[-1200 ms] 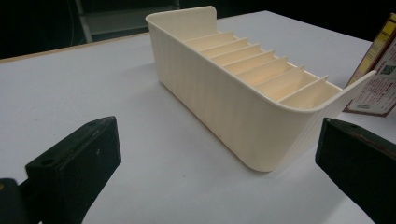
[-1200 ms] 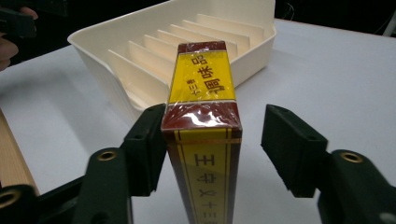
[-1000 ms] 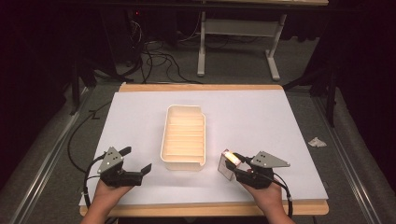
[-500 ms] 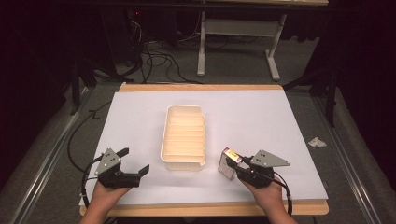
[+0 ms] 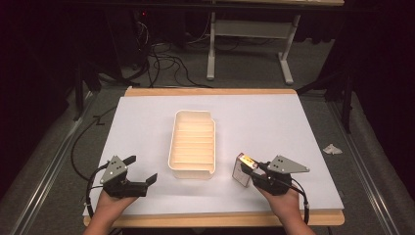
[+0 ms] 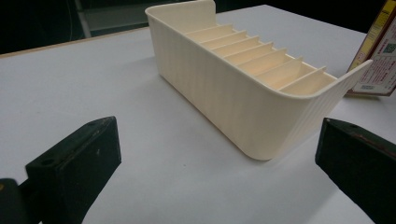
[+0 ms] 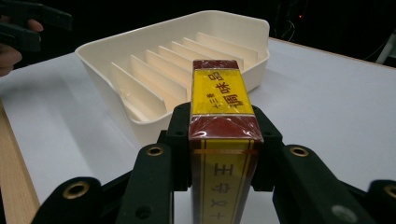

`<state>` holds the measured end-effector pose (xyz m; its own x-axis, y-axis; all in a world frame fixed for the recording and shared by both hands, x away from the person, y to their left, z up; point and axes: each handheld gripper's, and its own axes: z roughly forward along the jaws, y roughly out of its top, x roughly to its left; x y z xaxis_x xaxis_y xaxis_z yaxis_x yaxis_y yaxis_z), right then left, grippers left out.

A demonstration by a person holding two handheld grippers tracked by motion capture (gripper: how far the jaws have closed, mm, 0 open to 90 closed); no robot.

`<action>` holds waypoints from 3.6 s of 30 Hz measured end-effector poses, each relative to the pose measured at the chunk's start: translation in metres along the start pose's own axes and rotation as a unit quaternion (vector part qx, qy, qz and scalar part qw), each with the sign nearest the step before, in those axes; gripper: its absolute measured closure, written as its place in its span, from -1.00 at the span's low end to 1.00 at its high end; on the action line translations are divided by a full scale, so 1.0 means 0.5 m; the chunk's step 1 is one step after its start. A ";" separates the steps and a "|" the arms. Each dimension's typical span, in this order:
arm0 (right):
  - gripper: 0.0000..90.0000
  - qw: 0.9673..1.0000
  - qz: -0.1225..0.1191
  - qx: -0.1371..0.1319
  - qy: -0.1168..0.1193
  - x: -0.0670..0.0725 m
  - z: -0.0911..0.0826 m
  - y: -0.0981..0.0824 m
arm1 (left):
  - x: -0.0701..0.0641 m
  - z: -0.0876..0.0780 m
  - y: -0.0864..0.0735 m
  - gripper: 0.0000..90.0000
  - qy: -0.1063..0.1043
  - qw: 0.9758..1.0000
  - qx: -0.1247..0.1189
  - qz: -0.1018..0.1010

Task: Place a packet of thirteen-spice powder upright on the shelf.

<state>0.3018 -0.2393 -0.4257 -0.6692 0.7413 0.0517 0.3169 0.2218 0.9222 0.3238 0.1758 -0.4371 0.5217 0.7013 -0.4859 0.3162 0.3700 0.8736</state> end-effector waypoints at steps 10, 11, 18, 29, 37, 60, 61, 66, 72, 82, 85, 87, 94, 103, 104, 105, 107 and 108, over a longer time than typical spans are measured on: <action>0.52 1.000 -0.020 -0.004 0.009 -0.008 -0.006 0.007 | -0.001 -0.002 0.001 -0.98 -0.003 1.000 -0.001 0.001; 0.52 1.000 -0.024 -0.007 0.012 -0.010 -0.006 0.008 | -0.001 -0.002 0.001 -0.98 -0.003 1.000 -0.001 0.001; 0.53 0.999 -0.022 -0.010 0.027 -0.028 -0.014 0.018 | -0.002 0.002 -0.004 -0.98 -0.006 1.000 0.006 0.002; 0.53 0.998 -0.029 -0.020 0.045 -0.056 -0.021 0.033 | -0.004 0.001 -0.003 -0.99 -0.009 1.000 0.002 0.001; 0.53 0.997 -0.034 -0.022 0.059 -0.075 -0.016 0.041 | -0.004 -0.001 -0.003 -0.99 -0.013 1.000 0.005 0.004; 0.53 0.988 -0.068 -0.022 0.140 -0.111 0.055 0.101 | -0.007 -0.004 -0.006 -0.99 -0.022 1.000 0.013 0.001; 0.53 0.987 -0.070 -0.024 0.143 -0.112 0.059 0.105 | -0.007 -0.004 -0.006 -0.99 -0.021 1.000 0.013 0.003; 0.53 0.984 -0.085 -0.025 0.154 -0.115 0.068 0.122 | -0.006 -0.006 -0.004 -0.99 -0.023 1.000 0.012 0.000; 0.53 0.981 -0.087 -0.032 0.170 -0.126 0.082 0.131 | -0.007 -0.006 -0.005 -0.99 -0.025 1.000 0.013 -0.001; 0.53 0.974 -0.106 -0.035 0.197 -0.124 0.110 0.157 | -0.005 -0.007 -0.003 -0.99 -0.025 1.000 0.014 0.002; 0.53 0.972 -0.110 -0.033 0.207 -0.119 0.121 0.167 | -0.005 -0.008 -0.003 -0.99 -0.026 1.000 0.014 0.000; 0.53 0.969 -0.115 -0.034 0.215 -0.116 0.127 0.173 | -0.004 -0.008 -0.003 -0.99 -0.026 1.000 0.014 -0.001; 0.53 0.964 -0.129 -0.034 0.230 -0.108 0.148 0.185 | -0.003 -0.009 -0.004 -0.99 -0.024 1.000 0.017 0.000; 0.53 0.959 -0.133 -0.035 0.246 -0.104 0.167 0.195 | -0.004 -0.009 -0.005 -0.99 -0.025 1.000 0.019 0.000; 0.53 0.959 -0.132 -0.033 0.248 -0.103 0.169 0.195 | -0.004 -0.009 -0.005 -0.99 -0.025 1.000 0.019 0.000; 0.53 0.959 -0.133 -0.031 0.248 -0.102 0.172 0.196 | -0.004 -0.009 -0.005 -0.99 -0.024 1.000 0.019 0.002; 0.53 0.958 -0.133 -0.029 0.251 -0.101 0.174 0.197 | -0.004 -0.009 -0.005 -0.99 -0.024 1.000 0.019 0.001; 0.53 0.958 -0.134 -0.029 0.252 -0.100 0.176 0.197 | -0.004 -0.009 -0.005 -0.99 -0.024 1.000 0.019 0.002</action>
<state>0.4257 -0.1986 -0.3713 -0.9657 0.2585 -0.0250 0.0598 0.3152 0.9471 0.3185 0.1764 -0.4381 0.5594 0.6724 -0.4847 0.3443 0.3435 0.8738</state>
